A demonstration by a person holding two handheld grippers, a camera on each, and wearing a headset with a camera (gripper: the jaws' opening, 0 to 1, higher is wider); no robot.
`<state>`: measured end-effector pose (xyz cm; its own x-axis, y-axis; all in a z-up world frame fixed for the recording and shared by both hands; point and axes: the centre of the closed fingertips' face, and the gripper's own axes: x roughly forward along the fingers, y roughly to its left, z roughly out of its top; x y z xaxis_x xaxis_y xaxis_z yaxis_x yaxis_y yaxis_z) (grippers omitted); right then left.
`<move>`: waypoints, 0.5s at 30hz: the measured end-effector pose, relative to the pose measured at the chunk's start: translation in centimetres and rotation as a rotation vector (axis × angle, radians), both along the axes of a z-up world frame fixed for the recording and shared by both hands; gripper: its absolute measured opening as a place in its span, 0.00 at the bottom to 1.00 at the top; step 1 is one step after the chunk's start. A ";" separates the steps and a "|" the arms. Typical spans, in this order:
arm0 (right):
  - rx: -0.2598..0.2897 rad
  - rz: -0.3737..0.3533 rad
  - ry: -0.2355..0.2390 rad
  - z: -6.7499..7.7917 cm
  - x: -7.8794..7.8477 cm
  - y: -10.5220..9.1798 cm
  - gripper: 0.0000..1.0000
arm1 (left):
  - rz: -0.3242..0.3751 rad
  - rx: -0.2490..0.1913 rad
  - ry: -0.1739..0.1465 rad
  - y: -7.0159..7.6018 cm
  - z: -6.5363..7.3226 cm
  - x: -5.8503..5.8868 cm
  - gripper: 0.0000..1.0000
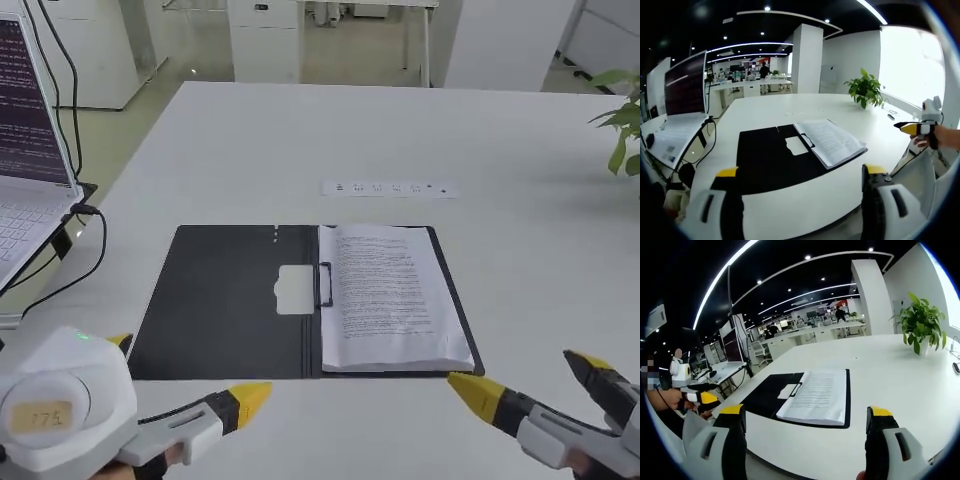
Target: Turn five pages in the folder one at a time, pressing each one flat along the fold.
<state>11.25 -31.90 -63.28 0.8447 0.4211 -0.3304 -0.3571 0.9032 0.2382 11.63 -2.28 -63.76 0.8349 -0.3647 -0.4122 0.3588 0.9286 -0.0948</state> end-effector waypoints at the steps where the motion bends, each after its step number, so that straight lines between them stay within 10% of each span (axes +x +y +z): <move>1: 0.000 0.000 0.000 0.0 0.0 0.0 1.00 | -0.001 0.000 -0.003 0.0 0.1 0.0 0.99; 15: -0.015 0.013 0.014 -0.6 -0.3 0.2 1.00 | -0.012 0.017 0.007 -0.3 -0.2 -0.3 0.99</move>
<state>10.97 -31.65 -63.87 0.8344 0.4271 -0.3484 -0.3656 0.9019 0.2298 11.34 -2.56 -63.98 0.8277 -0.3672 -0.4244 0.3691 0.9258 -0.0811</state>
